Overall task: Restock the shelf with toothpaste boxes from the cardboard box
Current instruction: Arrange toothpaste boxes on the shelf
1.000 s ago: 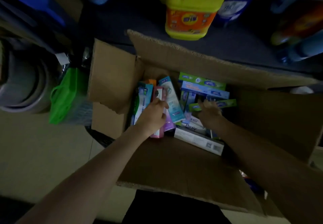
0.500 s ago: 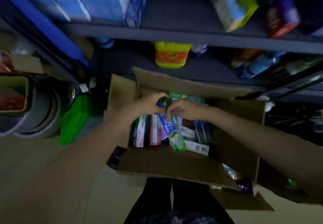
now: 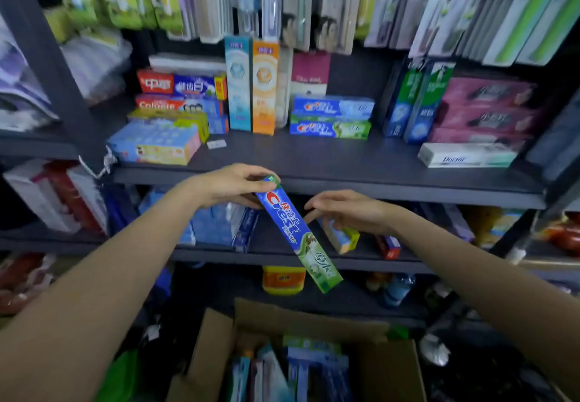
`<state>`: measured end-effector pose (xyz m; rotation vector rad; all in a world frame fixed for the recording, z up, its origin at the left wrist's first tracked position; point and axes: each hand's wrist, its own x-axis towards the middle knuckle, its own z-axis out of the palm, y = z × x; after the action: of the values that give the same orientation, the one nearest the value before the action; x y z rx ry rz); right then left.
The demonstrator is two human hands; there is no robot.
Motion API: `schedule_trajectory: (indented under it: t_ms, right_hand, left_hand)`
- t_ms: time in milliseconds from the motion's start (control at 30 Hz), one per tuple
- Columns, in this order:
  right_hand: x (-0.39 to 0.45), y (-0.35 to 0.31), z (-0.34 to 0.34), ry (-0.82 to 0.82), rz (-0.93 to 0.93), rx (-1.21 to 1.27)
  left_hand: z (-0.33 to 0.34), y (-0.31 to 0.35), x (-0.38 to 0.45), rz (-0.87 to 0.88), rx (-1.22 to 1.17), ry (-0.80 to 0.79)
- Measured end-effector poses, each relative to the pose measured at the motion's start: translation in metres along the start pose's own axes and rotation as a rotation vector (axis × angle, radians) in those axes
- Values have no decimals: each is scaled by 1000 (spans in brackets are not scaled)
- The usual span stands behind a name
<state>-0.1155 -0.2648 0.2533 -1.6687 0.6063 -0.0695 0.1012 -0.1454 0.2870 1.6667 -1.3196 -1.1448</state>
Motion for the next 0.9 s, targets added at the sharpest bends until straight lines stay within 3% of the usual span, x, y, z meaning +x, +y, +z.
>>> schedule_trajectory:
  t_ms: [167, 333, 433, 567, 633, 733, 833, 900]
  right_hand:
    - [-14, -40, -30, 32, 87, -285]
    - [-27, -53, -74, 78, 138, -578]
    - [-20, -45, -99, 351, 83, -372]
    - [3, -36, -125, 565, 58, 30]
    - [13, -32, -132, 644, 59, 51]
    - [32, -30, -144, 773, 3, 6]
    - [52, -40, -156, 879, -80, -12]
    - [65, -47, -164, 945, -111, -62]
  left_hand:
    - [-10, 44, 13, 66, -99, 113]
    - [-16, 60, 38, 110, -366, 316]
    - [-9, 54, 54, 99, -541, 370]
    - [10, 47, 89, -20, -433, 462]
    - [20, 46, 107, -68, -428, 525]
    - [27, 52, 132, -9, -420, 733]
    - [29, 66, 152, 76, -216, 957]
    - [29, 71, 167, 110, -117, 1009]
